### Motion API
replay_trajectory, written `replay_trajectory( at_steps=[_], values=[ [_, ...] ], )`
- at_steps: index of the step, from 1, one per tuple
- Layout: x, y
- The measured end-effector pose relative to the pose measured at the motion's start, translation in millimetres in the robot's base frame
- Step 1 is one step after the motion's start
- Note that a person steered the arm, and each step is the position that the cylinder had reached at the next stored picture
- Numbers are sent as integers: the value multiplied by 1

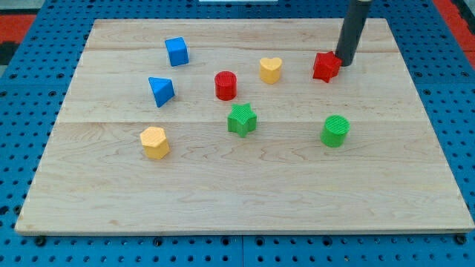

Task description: Move red star towards top right

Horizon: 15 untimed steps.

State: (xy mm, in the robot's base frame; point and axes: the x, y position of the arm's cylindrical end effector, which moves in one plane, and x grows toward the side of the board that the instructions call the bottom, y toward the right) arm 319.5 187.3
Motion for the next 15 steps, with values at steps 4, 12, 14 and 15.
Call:
replay_trajectory(
  at_steps=[4,12,14,15],
  values=[
    [60,3],
    [-20,-59],
    [-18,-52],
    [-22,-38]
  ],
)
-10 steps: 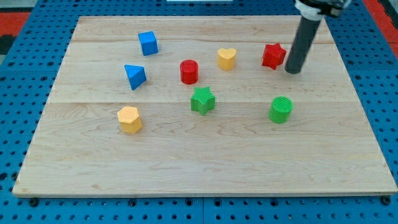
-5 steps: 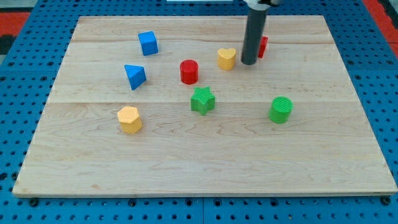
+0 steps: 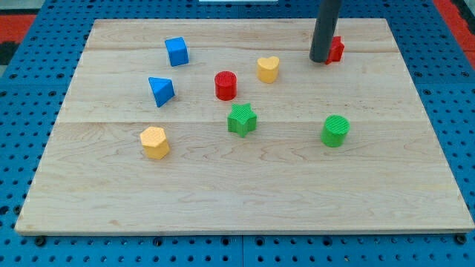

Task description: Move red star towards top right

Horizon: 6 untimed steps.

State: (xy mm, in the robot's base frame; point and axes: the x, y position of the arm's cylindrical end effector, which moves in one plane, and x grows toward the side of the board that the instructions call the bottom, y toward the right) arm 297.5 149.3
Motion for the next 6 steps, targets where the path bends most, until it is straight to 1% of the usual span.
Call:
replay_trajectory(
  at_steps=[1,3,4,5,6],
  values=[
    [-12,14],
    [-19,14],
    [-41,14],
    [-47,19],
    [-30,44]
  ],
)
